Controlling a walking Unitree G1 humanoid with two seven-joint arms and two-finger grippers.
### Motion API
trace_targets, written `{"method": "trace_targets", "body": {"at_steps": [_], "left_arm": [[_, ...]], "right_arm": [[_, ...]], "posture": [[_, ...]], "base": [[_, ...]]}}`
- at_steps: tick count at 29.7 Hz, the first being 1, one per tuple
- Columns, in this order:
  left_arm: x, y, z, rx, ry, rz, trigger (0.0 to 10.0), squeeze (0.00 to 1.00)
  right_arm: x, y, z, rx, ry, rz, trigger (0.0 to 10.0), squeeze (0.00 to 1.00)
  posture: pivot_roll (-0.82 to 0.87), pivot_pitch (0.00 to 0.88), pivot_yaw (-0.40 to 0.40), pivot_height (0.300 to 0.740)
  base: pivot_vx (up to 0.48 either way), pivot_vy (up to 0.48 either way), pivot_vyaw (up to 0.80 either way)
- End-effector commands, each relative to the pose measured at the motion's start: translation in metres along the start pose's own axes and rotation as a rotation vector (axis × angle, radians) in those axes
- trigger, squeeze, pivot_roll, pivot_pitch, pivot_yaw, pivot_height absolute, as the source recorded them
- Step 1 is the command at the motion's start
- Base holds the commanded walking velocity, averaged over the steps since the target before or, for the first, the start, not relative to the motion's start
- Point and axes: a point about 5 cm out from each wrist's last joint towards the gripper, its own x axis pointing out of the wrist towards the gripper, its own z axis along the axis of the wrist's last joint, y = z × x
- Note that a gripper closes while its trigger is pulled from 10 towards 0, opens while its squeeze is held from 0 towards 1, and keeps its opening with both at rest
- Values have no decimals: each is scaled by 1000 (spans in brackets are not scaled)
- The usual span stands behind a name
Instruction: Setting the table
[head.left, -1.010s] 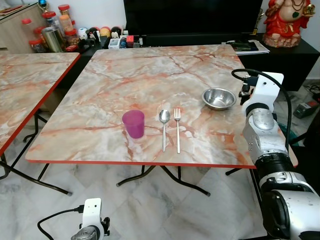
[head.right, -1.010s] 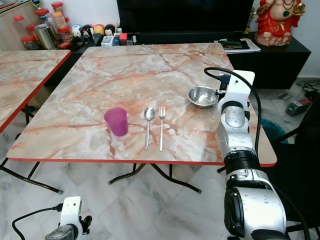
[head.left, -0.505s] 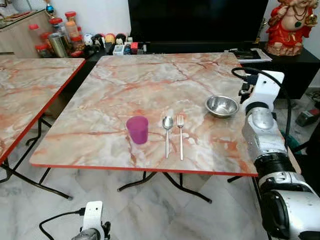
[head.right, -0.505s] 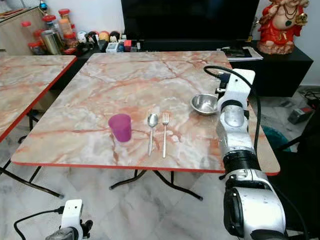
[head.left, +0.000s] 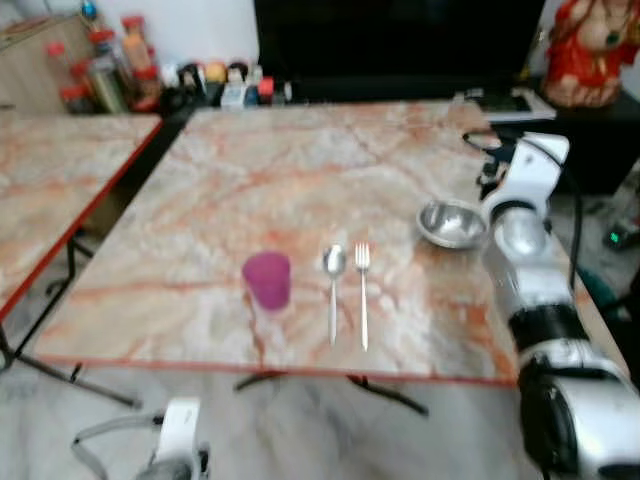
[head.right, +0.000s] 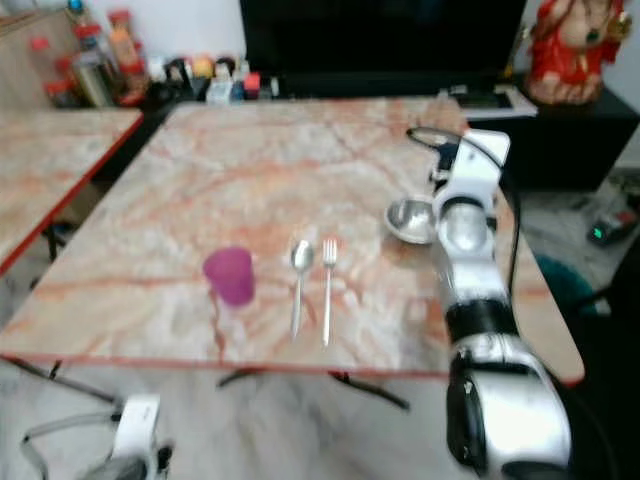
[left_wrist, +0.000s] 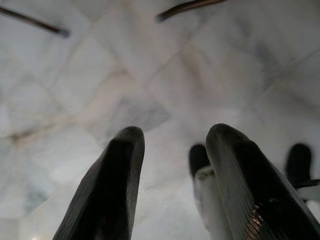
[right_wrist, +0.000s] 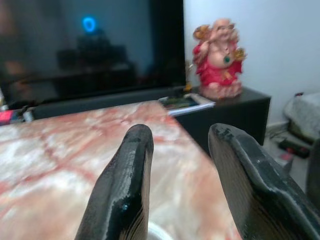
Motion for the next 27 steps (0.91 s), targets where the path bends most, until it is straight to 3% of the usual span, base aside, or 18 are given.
{"method": "trace_targets", "body": {"at_steps": [1, 18, 27], "left_arm": [[-1, 14, -6, 17, 35, 40, 10000, 0], [-1, 13, -7, 59, 74, -1, 10000, 0], [-1, 12, -8, 44, 88, -15, 10000, 0]], "right_arm": [[0, 17, 14, 22, -41, 39, 10000, 0], [2, 18, 42, 60, -126, 25, 10000, 0], [4, 18, 49, 60, -137, 21, 10000, 0]], "posture": [[-6, 0, 39, 740], [-4, 0, 44, 740], [-3, 0, 47, 740]], "base": [[315, 0, 0], [307, 0, 0], [0, 0, 0]]}}
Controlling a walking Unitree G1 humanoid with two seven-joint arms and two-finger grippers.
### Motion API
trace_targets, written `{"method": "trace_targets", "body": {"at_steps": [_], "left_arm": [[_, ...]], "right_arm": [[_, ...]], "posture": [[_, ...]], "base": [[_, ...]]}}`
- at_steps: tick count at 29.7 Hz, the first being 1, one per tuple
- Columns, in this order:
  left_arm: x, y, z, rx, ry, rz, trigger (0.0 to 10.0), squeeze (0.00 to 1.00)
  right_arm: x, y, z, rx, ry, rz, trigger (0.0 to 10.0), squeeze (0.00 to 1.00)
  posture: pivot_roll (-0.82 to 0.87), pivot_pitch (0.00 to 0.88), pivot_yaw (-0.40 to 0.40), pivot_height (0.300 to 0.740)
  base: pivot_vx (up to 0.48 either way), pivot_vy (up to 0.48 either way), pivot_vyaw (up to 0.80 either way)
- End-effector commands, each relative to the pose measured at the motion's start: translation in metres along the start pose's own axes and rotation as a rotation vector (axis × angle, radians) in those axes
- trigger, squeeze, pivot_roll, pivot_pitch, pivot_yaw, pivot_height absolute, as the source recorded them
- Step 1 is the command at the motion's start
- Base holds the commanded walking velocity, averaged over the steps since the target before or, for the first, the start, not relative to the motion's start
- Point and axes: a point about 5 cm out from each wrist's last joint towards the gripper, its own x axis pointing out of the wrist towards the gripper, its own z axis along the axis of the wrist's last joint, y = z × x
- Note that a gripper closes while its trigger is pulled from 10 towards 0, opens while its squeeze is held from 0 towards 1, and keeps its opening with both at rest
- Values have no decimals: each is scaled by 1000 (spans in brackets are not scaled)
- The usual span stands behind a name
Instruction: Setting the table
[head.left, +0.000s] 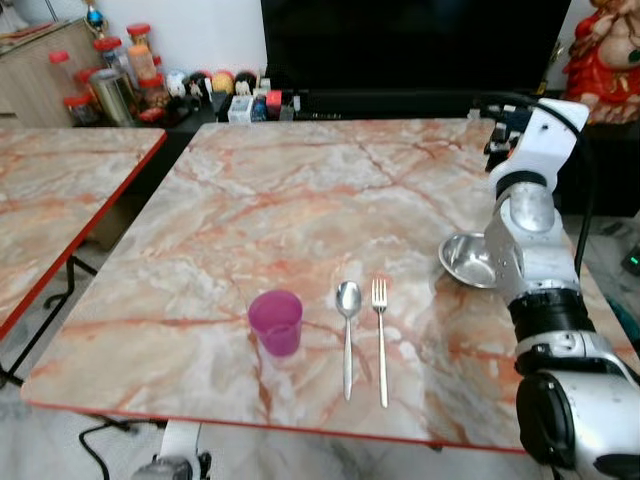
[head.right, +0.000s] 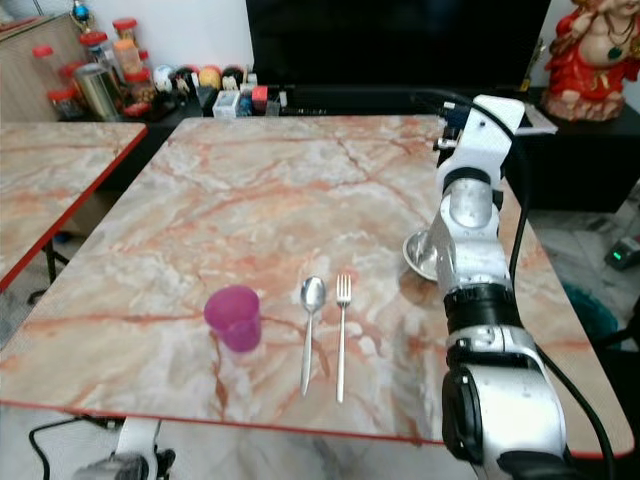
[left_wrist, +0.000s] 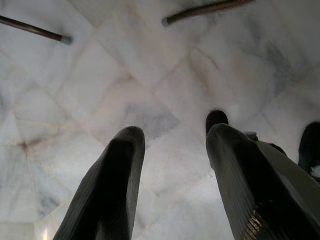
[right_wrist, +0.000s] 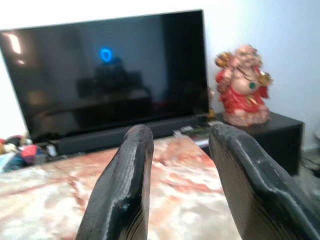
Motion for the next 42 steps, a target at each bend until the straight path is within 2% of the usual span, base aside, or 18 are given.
{"method": "trace_targets", "body": {"at_steps": [1, 7, 10, 11, 13, 14, 15, 19, 27, 28, 29, 37, 42], "left_arm": [[0, 2, -7, 4, 34, -7, 10000, 0], [0, 1, -7, -6, 39, -22, 10000, 0], [0, 1, -8, -13, 41, -33, 10000, 0], [0, 0, -8, -15, 43, -39, 10000, 0], [0, 0, -8, -16, 44, -41, 10000, 0], [0, 0, -8, -18, 45, -43, 10000, 0], [0, 0, -9, -20, 45, -45, 10000, 0], [-1, 0, -10, -25, 50, -56, 10000, 0], [-1, 1, -11, -18, 53, -62, 10000, 0], [-1, 1, -11, -18, 52, -62, 10000, 0], [-1, 1, -11, -17, 52, -63, 10000, 0], [-1, 1, -12, -13, 54, -69, 10000, 0], [-1, 1, -13, -14, 55, -69, 10000, 0]], "right_arm": [[4, -2, 6, -15, 3, -6, 10000, 0], [6, -20, -10, -73, 112, -57, 10000, 0], [6, -34, -21, -98, 167, -82, 10000, 0], [3, -48, -35, -113, 236, -110, 10000, 0], [1, -55, -43, -120, 273, -128, 10000, 0], [-1, -61, -51, -128, 307, -138, 10000, 1000], [-5, -68, -61, -143, 354, -152, 10000, 1000], [-13, -79, -77, -128, 434, -185, 10000, 1000], [-21, -74, -96, -41, 522, -153, 10000, 1000], [-22, -73, -96, -34, 526, -148, 10000, 478], [-22, -72, -97, -22, 528, -144, 10000, 0], [-25, -65, -103, 124, 556, -132, 10000, 0], [-25, -62, -105, 138, 563, -123, 10000, 0]], "posture": [[-3, 0, 47, 740], [-11, 0, 53, 740], [-15, 0, 54, 740], [-15, 0, 54, 740], [-15, 0, 54, 740], [-15, 0, 54, 740], [-12, 0, 54, 740], [-15, 0, 59, 740], [-12, 0, 64, 740], [-12, 0, 64, 740], [-10, 0, 64, 740], [-7, 0, 63, 740], [-8, 0, 60, 740]], "base": [[0, 0, 0], [0, 0, 0], [0, 0, 0], [0, 0, 0], [0, 0, 0], [0, 0, 0], [0, 0, 0], [0, 0, 0], [0, 0, 0], [0, 0, 0], [0, 0, 0], [0, 0, 0], [0, 0, 0]]}}
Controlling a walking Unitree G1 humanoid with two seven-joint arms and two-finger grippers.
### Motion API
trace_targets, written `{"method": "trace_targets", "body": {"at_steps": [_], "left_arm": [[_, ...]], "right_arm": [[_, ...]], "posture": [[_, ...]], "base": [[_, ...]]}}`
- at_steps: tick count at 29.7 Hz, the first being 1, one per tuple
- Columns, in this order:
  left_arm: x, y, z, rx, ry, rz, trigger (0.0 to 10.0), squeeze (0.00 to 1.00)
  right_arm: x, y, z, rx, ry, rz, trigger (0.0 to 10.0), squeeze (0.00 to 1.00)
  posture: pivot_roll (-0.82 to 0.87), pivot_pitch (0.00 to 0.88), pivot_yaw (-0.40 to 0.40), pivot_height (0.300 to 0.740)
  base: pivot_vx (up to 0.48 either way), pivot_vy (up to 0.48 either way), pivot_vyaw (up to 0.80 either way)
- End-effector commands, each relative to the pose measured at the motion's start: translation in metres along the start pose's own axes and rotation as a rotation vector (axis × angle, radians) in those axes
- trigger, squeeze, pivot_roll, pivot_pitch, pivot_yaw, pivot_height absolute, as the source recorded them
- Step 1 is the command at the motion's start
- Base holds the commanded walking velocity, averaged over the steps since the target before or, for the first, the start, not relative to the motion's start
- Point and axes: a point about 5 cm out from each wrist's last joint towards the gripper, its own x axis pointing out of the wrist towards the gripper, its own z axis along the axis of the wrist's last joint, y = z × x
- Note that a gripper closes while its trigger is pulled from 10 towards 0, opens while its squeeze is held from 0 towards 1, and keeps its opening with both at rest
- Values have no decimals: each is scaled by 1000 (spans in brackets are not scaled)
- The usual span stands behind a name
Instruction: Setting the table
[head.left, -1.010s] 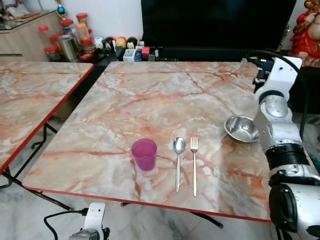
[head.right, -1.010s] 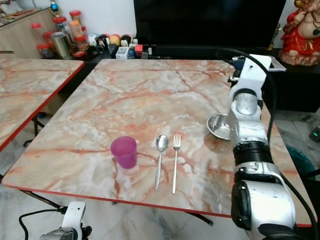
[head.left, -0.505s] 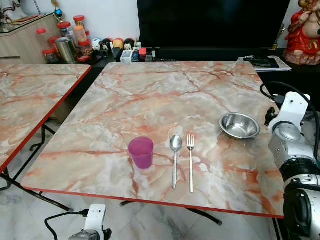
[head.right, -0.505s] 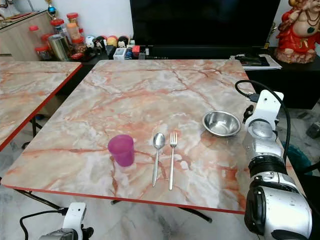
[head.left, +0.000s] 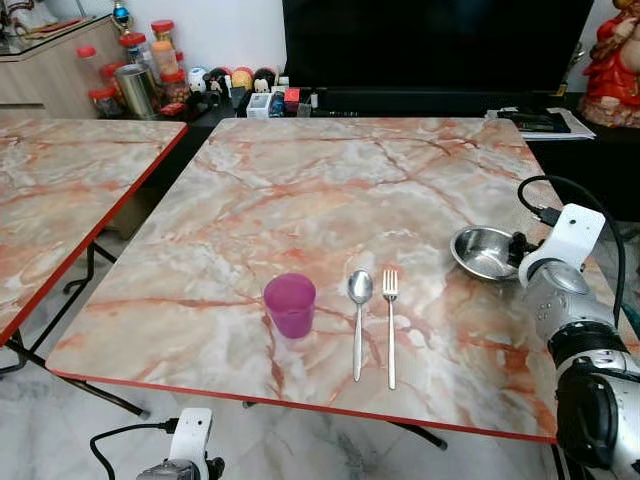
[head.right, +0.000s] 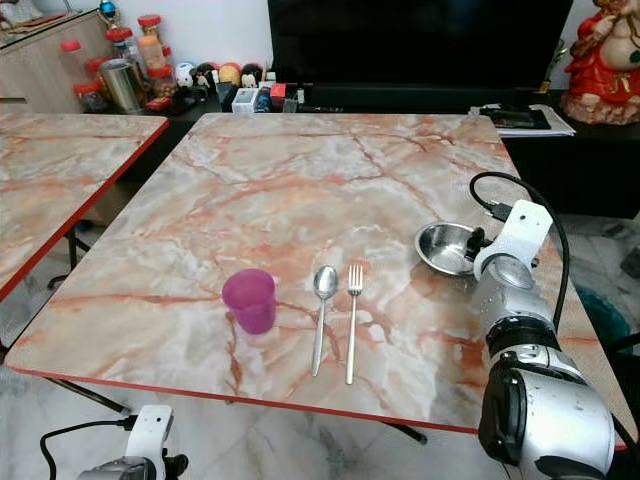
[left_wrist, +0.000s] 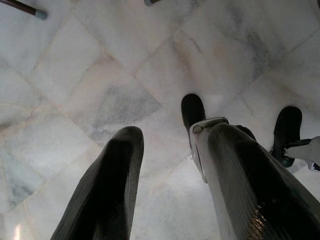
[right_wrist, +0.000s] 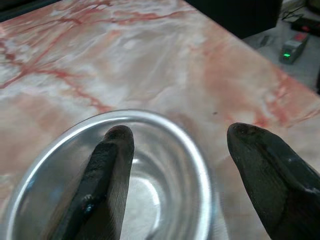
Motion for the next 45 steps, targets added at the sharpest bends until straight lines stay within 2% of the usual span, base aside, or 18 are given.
{"method": "trace_targets", "body": {"at_steps": [1, 13, 25, 45], "left_arm": [[-1, 6, -6, -5, 24, 13, 10000, 0], [-1, 5, -6, -8, 22, 10, 10000, 0], [-1, 5, -6, -4, 17, 9, 10000, 0], [-1, 6, -4, 16, 22, 3, 10000, 0]], "right_arm": [[0, 5, 3, 27, -1, 9, 10000, 0], [0, 2, 9, 68, -32, -41, 10000, 0], [-1, 12, -6, 108, 21, -26, 10000, 0], [-3, 23, -17, 166, 61, -57, 10000, 0]], "posture": [[-5, 0, 58, 740], [-4, 0, 57, 740], [-1, 0, 57, 740], [12, 0, 56, 740]], "base": [[0, 0, 0], [0, 0, 0], [0, 0, 0], [0, 0, 0]]}}
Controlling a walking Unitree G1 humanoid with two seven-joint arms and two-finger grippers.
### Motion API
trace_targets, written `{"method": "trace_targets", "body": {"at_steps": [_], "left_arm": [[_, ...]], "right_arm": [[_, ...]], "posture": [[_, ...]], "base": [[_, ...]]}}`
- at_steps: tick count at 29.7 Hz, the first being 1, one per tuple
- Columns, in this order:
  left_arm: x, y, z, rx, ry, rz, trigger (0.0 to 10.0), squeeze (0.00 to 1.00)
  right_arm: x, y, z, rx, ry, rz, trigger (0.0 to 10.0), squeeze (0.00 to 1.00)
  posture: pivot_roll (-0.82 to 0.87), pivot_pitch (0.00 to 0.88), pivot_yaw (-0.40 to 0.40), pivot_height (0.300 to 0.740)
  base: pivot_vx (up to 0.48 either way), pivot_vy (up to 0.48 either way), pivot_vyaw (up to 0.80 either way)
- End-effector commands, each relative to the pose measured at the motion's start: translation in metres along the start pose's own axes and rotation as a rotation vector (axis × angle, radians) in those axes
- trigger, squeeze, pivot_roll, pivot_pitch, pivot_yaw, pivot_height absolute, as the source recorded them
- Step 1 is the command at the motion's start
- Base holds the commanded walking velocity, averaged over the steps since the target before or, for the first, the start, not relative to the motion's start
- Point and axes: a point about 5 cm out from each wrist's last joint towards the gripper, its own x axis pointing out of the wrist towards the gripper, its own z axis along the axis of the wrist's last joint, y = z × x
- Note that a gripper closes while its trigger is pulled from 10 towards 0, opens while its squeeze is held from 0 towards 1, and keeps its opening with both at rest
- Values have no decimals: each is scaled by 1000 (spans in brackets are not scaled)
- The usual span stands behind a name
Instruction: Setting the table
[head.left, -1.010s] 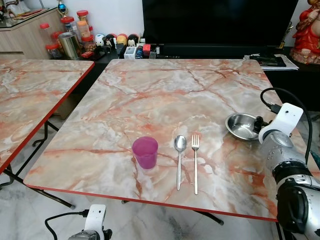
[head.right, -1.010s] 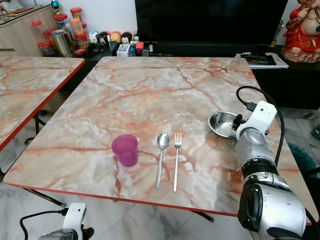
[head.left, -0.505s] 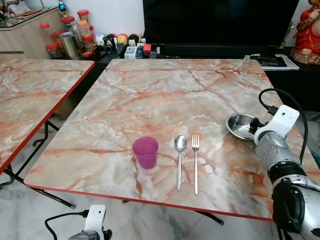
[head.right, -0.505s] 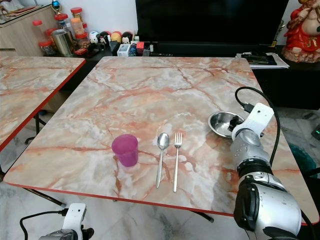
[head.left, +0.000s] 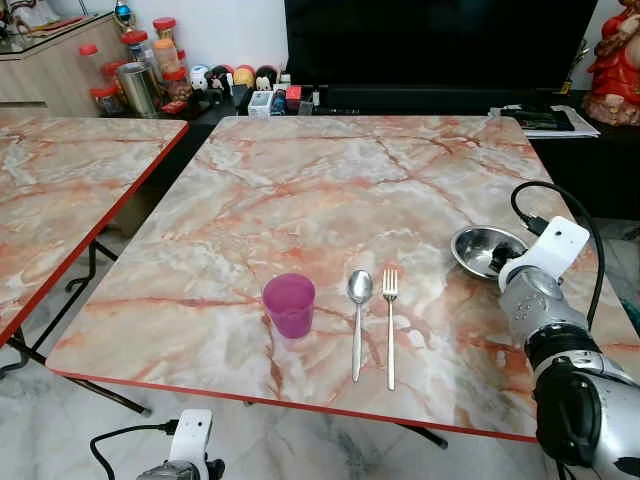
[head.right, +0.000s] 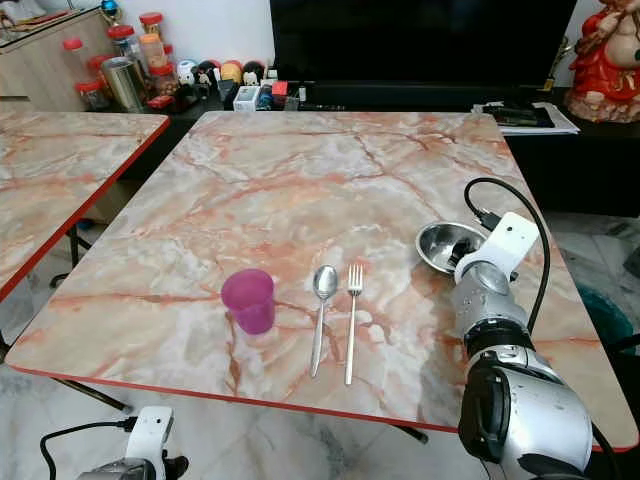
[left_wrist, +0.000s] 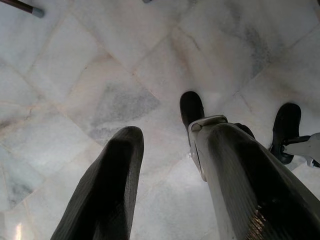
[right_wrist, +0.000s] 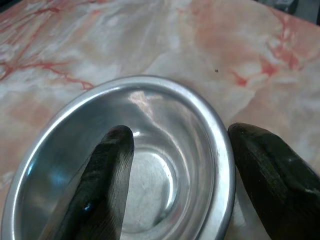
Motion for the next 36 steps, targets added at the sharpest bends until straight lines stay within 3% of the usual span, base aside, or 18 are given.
{"method": "trace_targets", "body": {"at_steps": [1, 7, 8, 9, 10, 36], "left_arm": [[-1, 6, -3, 10, 19, 12, 10000, 0], [-1, 6, -2, 18, 16, 11, 10000, 0], [-1, 6, -2, 20, 17, 11, 10000, 0], [-1, 6, -2, 20, 17, 11, 10000, 0], [-1, 6, -2, 20, 17, 10, 10000, 0], [-1, 4, -2, 41, 30, -19, 10000, 0]], "right_arm": [[-1, 7, 1, 24, 5, 7, 10000, 0], [-1, 9, -1, 32, 12, 14, 10000, 0], [-1, 10, -1, 37, 12, 18, 3765, 0], [-1, 10, -1, 37, 12, 18, 3765, 0], [-1, 11, -2, 40, 12, 22, 0, 0], [-3, 15, -10, 86, 38, 15, 0, 0]], "posture": [[12, 0, 56, 740], [12, 0, 56, 740], [12, 0, 56, 740], [12, 0, 56, 740], [10, 0, 56, 740], [10, 0, 50, 740]], "base": [[0, 0, 0], [0, 0, 0], [0, 0, 0], [0, 0, 0], [0, 0, 0], [0, 0, 0]]}}
